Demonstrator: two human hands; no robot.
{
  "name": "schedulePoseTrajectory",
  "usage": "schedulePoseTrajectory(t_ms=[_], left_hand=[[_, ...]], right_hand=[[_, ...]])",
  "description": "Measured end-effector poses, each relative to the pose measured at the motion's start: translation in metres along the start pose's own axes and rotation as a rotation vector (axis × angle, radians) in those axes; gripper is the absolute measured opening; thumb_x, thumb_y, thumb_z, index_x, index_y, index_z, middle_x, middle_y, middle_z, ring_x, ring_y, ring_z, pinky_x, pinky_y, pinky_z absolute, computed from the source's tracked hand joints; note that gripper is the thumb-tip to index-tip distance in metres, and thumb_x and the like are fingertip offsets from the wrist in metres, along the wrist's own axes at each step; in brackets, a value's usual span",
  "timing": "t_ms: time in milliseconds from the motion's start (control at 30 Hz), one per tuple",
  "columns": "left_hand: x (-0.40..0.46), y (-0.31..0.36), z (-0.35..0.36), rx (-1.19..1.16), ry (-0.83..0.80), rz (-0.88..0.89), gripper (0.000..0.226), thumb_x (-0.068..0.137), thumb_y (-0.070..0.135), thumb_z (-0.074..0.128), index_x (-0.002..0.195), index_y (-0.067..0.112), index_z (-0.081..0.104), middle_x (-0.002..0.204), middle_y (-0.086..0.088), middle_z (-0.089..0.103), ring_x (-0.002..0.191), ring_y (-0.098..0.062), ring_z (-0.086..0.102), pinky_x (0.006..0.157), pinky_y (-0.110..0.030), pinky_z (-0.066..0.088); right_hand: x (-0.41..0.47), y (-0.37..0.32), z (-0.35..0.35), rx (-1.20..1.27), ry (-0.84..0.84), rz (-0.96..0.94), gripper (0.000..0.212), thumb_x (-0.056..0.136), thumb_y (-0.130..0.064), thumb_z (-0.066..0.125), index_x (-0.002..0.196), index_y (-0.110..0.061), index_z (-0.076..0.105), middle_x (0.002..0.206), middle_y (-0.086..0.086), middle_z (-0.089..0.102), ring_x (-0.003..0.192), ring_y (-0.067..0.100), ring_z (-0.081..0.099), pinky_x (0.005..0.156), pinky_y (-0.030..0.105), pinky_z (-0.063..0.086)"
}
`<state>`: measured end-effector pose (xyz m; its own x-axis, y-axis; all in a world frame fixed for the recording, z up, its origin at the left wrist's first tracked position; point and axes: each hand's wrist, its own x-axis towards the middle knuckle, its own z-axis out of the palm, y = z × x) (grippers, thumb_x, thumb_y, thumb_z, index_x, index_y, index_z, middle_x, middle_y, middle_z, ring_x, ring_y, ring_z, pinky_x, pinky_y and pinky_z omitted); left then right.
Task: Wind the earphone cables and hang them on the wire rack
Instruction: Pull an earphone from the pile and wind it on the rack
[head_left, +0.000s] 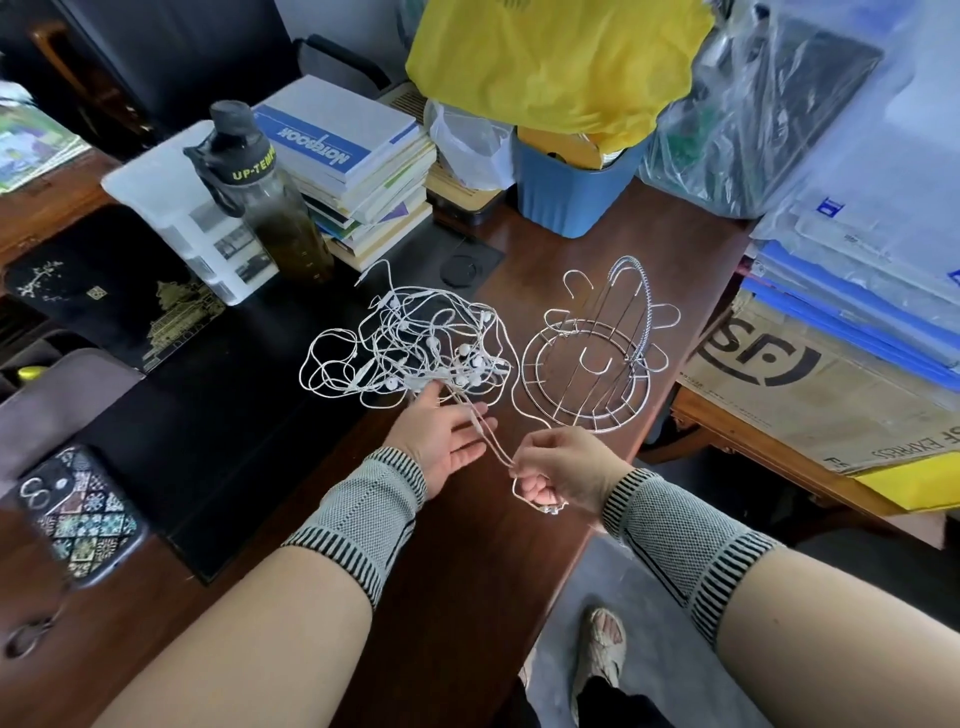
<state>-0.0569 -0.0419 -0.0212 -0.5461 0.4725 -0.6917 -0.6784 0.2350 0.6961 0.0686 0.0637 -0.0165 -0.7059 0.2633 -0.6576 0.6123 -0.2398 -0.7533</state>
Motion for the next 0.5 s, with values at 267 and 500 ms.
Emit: schedulePoseTrajectory(t_ms=[267,500], left_hand=[[0.011,0.024,-0.010,-0.228,0.032,0.023,0.066,0.096,-0.007,0.043,0.151,0.028,0.029,0.097,-0.010,0.071,0.079,-0.015,0.070,0.072,-0.031,0.055],[0.011,0.018,-0.007,-0.263,0.006,-0.084,0.029,0.096,-0.001,0.043,0.124,0.006,0.052,0.091,-0.013,0.070,0.074,-0.020,0.070,0.064,-0.034,0.057]], right_hand=[[-0.005,0.010,-0.004,-0.329,-0.178,0.178,0.029,0.076,0.000,0.058,0.050,-0.013,0.051,0.055,0.002,0.046,0.052,0.013,0.048,0.065,0.029,0.050],[-0.005,0.015,-0.013,-0.629,-0.166,0.321,0.014,0.077,-0.004,0.055,0.065,-0.009,0.059,0.059,0.004,0.052,0.056,0.016,0.059,0.074,0.032,0.059]])
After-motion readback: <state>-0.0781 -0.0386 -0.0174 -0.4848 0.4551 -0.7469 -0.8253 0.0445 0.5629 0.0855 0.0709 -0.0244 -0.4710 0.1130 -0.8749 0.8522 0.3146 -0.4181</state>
